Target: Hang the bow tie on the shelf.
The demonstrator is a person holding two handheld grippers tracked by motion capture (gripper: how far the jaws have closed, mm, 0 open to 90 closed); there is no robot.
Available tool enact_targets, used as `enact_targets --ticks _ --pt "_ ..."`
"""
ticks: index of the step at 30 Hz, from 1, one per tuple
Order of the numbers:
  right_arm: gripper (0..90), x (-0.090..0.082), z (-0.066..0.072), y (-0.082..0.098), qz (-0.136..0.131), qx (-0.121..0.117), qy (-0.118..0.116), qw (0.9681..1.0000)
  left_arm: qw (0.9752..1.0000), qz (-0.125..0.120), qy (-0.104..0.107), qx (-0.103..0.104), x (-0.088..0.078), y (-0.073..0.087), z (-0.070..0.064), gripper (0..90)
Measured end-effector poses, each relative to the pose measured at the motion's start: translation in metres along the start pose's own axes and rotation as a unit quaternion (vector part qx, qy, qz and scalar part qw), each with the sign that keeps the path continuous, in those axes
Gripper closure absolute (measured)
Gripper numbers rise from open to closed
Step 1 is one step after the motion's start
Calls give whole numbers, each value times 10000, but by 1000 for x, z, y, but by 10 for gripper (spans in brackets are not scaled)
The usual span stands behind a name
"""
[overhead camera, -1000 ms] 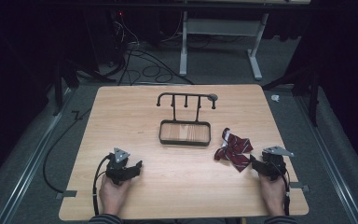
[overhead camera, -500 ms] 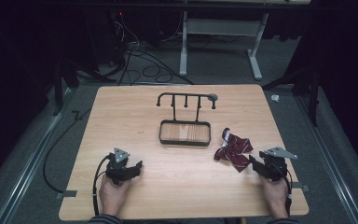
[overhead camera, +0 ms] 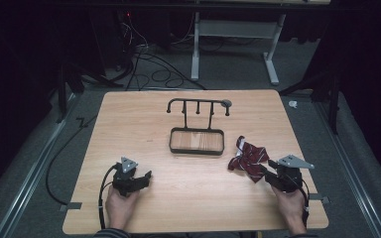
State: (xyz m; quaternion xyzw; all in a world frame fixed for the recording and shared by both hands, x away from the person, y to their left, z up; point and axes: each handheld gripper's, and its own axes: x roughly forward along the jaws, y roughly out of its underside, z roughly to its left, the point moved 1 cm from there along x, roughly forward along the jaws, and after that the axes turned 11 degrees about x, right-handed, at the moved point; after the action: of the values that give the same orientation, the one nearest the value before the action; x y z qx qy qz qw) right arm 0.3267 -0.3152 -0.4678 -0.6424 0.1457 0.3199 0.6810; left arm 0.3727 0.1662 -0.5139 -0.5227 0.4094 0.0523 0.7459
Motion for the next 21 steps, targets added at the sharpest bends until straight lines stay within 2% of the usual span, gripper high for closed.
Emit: enact_targets --ticks 9,14,21 --pt "609 1 11 -8 -61 -170 -134 9997 10000 2 14 -8 0 0 0 308" --pt "609 3 14 -12 -57 -144 -198 9997 10000 -2 4 -4 0 0 0 308" --pt "612 7 23 -20 -56 -258 -300 9992 10000 2 13 -6 0 0 0 308"
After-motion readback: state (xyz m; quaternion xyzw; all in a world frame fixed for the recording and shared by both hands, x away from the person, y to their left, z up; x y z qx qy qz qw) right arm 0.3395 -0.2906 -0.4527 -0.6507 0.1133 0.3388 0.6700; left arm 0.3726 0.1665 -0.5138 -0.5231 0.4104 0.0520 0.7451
